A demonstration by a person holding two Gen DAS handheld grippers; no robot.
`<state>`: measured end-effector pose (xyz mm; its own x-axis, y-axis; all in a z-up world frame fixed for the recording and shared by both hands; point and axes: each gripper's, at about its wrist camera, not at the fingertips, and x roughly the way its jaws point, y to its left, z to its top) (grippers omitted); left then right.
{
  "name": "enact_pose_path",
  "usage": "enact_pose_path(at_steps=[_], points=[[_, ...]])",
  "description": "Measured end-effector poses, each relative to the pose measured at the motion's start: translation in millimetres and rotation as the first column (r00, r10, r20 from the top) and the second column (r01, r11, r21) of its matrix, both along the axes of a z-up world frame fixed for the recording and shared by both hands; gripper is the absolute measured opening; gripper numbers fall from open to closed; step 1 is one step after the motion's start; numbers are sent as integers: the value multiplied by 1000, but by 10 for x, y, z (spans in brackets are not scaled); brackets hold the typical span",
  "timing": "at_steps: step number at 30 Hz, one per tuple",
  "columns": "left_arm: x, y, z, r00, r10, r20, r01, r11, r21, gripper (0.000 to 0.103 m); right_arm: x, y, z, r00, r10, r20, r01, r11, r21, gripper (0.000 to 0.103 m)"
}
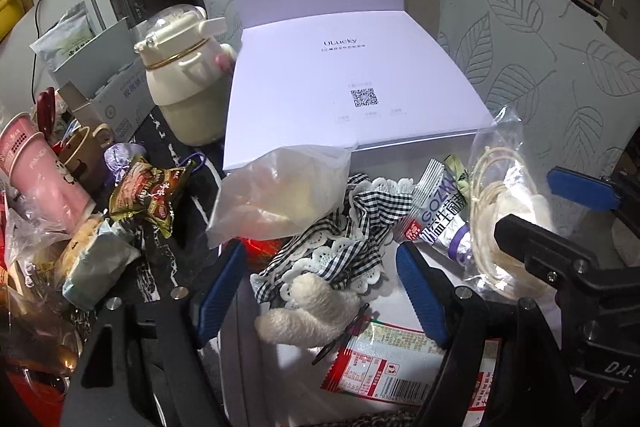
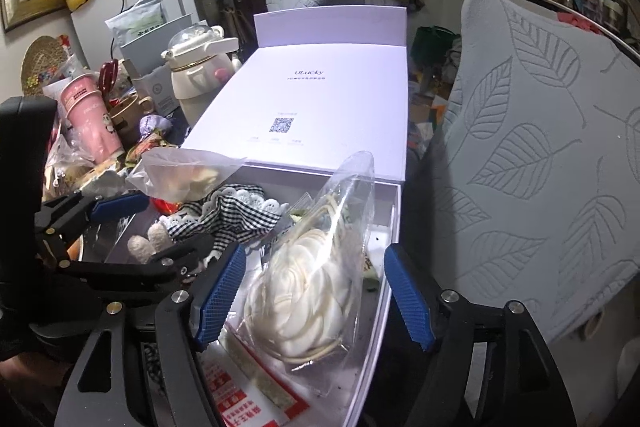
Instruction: Organize soft objects
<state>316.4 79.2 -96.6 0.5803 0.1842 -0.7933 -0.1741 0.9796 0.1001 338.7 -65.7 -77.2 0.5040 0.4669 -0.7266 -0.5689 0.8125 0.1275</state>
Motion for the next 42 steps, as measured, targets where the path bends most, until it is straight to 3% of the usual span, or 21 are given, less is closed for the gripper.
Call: enact_pose_path(at_steps=[11,16,29,33,34,38,42], points=[[-140,-41,204,1000,3,19,-3,1000,3,77,-148,-55,165,1000,-7,16,6,1000,8,72],[-316,-57,473,996,13,83,-12,1000,-12,77,-293,-105,355,999,-12,53,11,1000,18,72],[-912,-227,1222,975,-1,221,-7,999,33,77,-861,-341,1050,982,-39,185,24,996,82,72],[-1153,-297,1446,962,-3,271,-10,999,46,77,-1090,-433,1261,970,-52,236,28,994,102,78],[-1212,-313,1491,960,-2,281,-13,999,50,78,-1145,-455,1302,967,-55,248,30,994,105,78],[-1508,-394,1713,938,-1,346,-28,997,78,99,-1400,-549,1485,954,-70,293,37,992,117,86],[-1795,-486,1888,917,-12,398,-30,995,100,100,-1657,-653,1648,935,-91,344,53,991,120,94]])
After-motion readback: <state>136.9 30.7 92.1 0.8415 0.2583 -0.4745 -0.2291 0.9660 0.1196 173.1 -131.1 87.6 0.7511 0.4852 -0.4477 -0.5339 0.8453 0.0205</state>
